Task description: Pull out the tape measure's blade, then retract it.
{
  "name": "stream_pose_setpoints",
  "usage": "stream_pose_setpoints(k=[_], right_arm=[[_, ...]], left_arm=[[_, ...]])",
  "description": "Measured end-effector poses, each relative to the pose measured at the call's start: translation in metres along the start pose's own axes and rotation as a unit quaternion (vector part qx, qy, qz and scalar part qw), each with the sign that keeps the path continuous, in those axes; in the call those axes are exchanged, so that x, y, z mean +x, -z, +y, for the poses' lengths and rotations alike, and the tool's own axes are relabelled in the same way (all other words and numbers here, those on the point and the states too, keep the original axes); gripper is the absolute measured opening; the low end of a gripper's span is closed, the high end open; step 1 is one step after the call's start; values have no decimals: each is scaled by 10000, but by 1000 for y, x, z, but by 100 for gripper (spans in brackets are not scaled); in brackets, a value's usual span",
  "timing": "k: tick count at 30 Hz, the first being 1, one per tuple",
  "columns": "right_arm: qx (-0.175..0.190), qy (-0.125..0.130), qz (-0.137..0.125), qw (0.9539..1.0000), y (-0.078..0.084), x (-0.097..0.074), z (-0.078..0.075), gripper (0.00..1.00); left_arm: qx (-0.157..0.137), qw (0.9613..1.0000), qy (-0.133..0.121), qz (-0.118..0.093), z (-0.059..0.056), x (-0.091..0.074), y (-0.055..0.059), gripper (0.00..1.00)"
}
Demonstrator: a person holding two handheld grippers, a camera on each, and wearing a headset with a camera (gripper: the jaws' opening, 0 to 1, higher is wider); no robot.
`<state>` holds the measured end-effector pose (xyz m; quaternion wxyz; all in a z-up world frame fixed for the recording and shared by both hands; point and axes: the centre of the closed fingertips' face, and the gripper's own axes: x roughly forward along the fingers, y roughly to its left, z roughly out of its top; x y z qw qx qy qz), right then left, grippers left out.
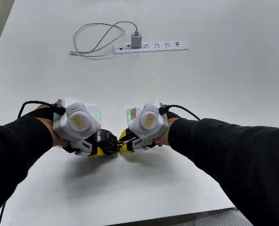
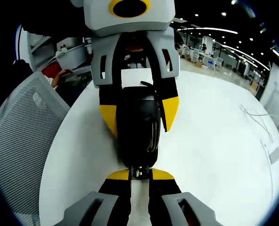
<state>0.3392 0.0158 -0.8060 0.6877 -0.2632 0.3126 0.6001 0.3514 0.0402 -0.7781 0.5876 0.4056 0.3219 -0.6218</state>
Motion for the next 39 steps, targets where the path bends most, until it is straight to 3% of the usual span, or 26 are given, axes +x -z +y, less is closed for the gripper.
stream_pose_setpoints(k=[39], right_arm=[[125, 2, 126, 9998, 16, -15, 1, 9]], left_arm=[[12, 10000, -55, -74, 1, -1, 2, 33]])
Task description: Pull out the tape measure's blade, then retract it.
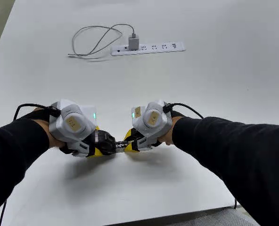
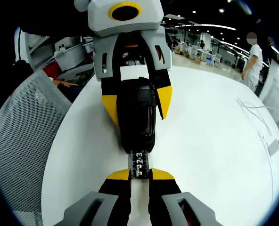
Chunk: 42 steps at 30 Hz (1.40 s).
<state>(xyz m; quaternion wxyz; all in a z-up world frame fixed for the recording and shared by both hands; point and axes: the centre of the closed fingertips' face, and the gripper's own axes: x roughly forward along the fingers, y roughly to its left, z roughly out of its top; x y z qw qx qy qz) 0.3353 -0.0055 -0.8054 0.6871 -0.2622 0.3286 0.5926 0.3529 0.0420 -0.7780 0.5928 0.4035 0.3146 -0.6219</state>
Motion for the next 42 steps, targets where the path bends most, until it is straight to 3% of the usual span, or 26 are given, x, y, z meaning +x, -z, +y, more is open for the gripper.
stream_pose_setpoints(k=[42], right_arm=[[147, 97, 62, 9998, 17, -17, -2, 9]], left_arm=[[17, 10000, -60, 0, 0, 1, 0, 33]])
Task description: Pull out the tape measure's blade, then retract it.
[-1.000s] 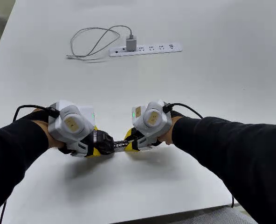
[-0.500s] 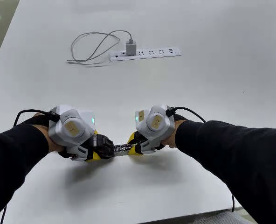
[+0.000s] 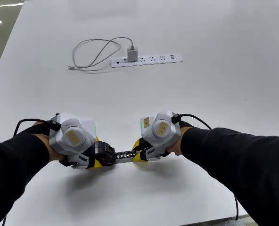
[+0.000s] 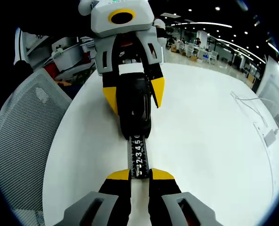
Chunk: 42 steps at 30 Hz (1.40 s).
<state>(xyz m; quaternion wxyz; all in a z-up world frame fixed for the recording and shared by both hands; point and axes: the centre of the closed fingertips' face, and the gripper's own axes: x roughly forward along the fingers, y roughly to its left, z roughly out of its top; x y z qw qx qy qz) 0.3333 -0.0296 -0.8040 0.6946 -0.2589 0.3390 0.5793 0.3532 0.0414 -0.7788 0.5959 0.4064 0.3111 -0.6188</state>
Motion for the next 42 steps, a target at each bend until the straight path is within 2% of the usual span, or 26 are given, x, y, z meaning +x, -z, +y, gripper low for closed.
stream_pose_setpoints(k=[18, 42], right_arm=[[20, -26, 68, 10000, 9, -7, -2, 9], [47, -32, 152, 9999, 21, -16, -2, 9]], left_arm=[[-29, 10000, 33, 42, 1, 1, 1, 33], [-34, 10000, 30, -6, -2, 0, -2, 33]])
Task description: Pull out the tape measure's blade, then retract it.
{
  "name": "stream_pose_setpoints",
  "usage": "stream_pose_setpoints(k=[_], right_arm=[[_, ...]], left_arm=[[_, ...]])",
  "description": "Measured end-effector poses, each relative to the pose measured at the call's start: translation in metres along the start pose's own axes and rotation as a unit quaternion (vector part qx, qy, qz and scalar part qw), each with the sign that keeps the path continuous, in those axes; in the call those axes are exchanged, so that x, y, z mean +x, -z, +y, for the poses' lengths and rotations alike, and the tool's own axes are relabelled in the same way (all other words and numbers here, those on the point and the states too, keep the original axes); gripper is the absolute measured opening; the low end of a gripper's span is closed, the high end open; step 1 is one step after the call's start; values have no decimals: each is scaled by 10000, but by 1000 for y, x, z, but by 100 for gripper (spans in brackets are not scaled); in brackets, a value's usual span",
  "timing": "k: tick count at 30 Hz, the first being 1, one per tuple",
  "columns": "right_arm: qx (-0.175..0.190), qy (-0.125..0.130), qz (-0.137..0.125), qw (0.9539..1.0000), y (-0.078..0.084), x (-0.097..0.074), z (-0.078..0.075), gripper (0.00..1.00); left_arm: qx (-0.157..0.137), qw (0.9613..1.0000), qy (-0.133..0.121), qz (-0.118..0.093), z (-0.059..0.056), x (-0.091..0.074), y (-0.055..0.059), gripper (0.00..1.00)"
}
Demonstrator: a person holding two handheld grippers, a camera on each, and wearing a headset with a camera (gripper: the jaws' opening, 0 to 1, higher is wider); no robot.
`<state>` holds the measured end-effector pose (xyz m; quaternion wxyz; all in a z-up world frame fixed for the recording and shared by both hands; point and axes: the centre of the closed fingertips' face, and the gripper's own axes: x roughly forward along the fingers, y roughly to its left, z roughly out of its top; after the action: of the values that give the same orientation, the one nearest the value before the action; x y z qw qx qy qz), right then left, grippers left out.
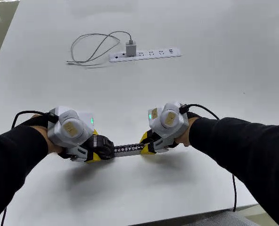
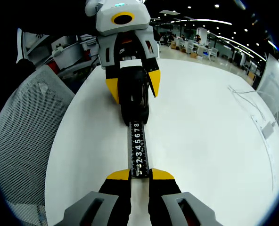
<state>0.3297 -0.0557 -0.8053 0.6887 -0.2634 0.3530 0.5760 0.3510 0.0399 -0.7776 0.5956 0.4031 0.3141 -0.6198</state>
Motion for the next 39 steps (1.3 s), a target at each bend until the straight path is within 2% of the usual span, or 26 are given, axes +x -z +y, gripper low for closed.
stream_pose_setpoints(k=[39], right_arm=[[107, 49, 117, 9999, 19, -15, -2, 9]], left_arm=[[-48, 10000, 2, -27, 1, 0, 1, 33]])
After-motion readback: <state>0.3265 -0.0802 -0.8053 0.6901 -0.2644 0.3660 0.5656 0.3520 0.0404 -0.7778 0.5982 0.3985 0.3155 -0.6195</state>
